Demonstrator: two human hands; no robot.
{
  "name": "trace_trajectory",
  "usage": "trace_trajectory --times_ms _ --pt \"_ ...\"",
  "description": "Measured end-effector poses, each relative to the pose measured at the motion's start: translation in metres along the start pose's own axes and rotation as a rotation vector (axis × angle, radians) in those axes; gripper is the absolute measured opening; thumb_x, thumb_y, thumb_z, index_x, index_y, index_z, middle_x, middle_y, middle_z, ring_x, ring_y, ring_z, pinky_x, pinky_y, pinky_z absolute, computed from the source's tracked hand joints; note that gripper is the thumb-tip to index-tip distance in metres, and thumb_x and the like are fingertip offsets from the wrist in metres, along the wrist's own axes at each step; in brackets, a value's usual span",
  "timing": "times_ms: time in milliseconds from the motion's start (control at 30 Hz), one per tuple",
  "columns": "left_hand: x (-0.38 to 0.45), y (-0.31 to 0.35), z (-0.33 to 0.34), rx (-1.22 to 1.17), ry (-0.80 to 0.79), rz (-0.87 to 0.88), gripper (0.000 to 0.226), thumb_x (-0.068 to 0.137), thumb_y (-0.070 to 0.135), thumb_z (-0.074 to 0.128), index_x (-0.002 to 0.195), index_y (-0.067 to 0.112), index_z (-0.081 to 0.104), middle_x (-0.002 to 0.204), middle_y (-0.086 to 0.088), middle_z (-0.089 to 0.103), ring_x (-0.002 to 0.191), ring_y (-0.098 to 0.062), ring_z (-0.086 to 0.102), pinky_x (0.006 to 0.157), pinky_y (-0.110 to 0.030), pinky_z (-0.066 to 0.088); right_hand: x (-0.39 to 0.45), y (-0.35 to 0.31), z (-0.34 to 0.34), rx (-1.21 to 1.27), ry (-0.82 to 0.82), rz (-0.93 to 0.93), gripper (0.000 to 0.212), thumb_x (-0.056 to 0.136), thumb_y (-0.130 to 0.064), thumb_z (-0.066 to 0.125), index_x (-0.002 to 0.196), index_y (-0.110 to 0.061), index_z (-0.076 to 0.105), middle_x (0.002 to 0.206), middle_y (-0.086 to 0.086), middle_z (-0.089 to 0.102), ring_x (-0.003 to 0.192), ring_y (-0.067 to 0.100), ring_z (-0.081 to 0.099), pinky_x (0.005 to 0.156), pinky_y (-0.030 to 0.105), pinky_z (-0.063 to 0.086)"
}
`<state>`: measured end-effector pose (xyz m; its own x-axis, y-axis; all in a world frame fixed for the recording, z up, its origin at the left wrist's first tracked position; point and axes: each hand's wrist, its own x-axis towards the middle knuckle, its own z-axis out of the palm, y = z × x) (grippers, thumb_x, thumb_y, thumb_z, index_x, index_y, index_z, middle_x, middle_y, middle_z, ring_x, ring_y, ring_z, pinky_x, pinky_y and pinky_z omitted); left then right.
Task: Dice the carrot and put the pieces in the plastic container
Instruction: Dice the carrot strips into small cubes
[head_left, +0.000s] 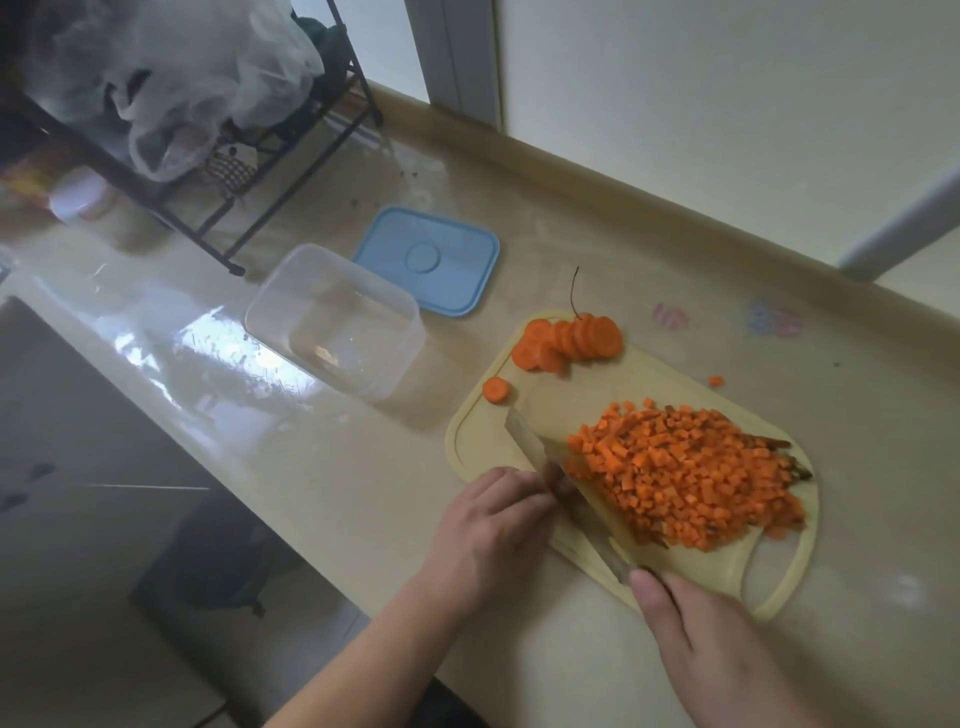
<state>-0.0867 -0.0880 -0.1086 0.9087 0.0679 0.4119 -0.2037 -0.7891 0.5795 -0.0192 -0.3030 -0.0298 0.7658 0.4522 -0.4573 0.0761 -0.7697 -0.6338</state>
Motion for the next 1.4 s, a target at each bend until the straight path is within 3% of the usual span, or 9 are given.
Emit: trace_trajectory --times_ms 100,200,333,433,500,667,833,1033,1400 --pt "0.001 0.003 -0.004 0.025 0.003 -0.007 0.021 0.101 0.018 0.062 0.1 0.003 0.076 0.102 -0.01 0.069 0.092 -0.025 0.066 0.079 -0.033 0.056 0.002 0.001 -0.005 0.019 -0.013 -0.031 0.061 0.088 -0.067 0.029 0.063 -0.017 0.054 0.071 -0.02 0.063 0.066 -0.003 0.057 0.057 0.027 0.038" --pt "0.0 0.004 -0.004 0.054 -0.005 -0.022 0.016 0.099 0.016 0.066 0.1 0.002 0.075 0.101 -0.011 0.068 0.091 -0.025 0.066 0.077 -0.034 0.056 -0.005 0.001 -0.005 0.011 -0.032 -0.041 0.043 0.096 -0.045 0.046 0.063 -0.018 0.055 0.07 -0.017 0.064 0.062 -0.001 0.057 0.06 0.022 0.04" --pt "0.001 0.005 -0.004 0.051 -0.015 -0.017 0.019 0.1 0.016 0.062 0.101 0.002 0.075 0.102 -0.011 0.068 0.09 -0.025 0.065 0.074 -0.034 0.055 -0.014 0.0 -0.003 0.039 -0.02 -0.012 0.084 0.067 -0.088 0.014 0.068 -0.018 0.059 0.071 -0.02 0.064 0.063 0.01 0.059 0.06 0.015 0.04" --pt "0.001 0.005 -0.004 0.045 -0.011 -0.015 0.02 0.101 0.017 0.06 0.1 0.003 0.075 0.105 -0.01 0.069 0.093 -0.025 0.065 0.076 -0.032 0.055 -0.018 0.005 0.002 0.061 0.0 0.033 0.101 0.052 -0.101 0.0 0.069 -0.019 0.058 0.07 -0.014 0.065 0.061 0.008 0.058 0.062 0.016 0.04" --pt "0.002 0.006 -0.004 0.044 -0.019 -0.015 0.022 0.102 0.017 0.059 0.101 0.003 0.075 0.108 -0.009 0.07 0.095 -0.024 0.065 0.079 -0.031 0.055 -0.022 0.008 0.006 0.052 0.027 0.042 0.099 0.053 -0.101 0.001 0.067 -0.021 0.056 0.061 -0.001 0.062 0.064 0.009 0.059 0.063 0.017 0.04" --pt "0.0 0.004 -0.004 0.033 -0.038 -0.014 0.024 0.103 0.018 0.058 0.105 0.003 0.076 0.113 -0.009 0.071 0.1 -0.025 0.066 0.085 -0.032 0.056 -0.03 0.013 0.009 -0.047 0.08 0.021 0.109 0.055 -0.099 -0.006 0.073 -0.016 0.064 0.068 0.005 0.065 0.062 0.008 0.055 0.061 0.02 0.042" --pt "-0.002 0.003 -0.003 0.029 -0.034 -0.014 0.018 0.1 0.014 0.063 0.105 0.003 0.076 0.114 -0.008 0.07 0.1 -0.025 0.066 0.086 -0.032 0.055 -0.004 0.005 0.013 -0.061 0.004 -0.086 0.097 0.063 -0.093 -0.008 0.07 -0.019 0.054 0.062 -0.002 0.059 0.067 0.01 0.059 0.065 0.032 0.042" --pt "-0.008 0.003 -0.006 0.057 -0.026 -0.03 0.021 0.102 0.016 0.06 0.106 0.002 0.075 0.106 -0.012 0.067 0.097 -0.026 0.065 0.081 -0.031 0.054 0.003 -0.001 -0.003 0.016 0.025 -0.064 0.074 0.073 -0.08 0.015 0.059 -0.016 0.049 0.072 -0.021 0.062 0.064 -0.001 0.057 0.057 0.018 0.041" --pt "0.0 0.004 -0.003 0.041 -0.057 -0.071 0.024 0.103 0.012 0.051 0.109 0.002 0.073 0.114 -0.01 0.068 0.102 -0.026 0.065 0.083 -0.032 0.054 -0.013 0.011 -0.001 -0.008 -0.022 -0.037 0.096 0.063 -0.097 0.005 0.067 -0.015 0.054 0.066 -0.003 0.064 0.057 0.005 0.059 0.057 0.028 0.043"
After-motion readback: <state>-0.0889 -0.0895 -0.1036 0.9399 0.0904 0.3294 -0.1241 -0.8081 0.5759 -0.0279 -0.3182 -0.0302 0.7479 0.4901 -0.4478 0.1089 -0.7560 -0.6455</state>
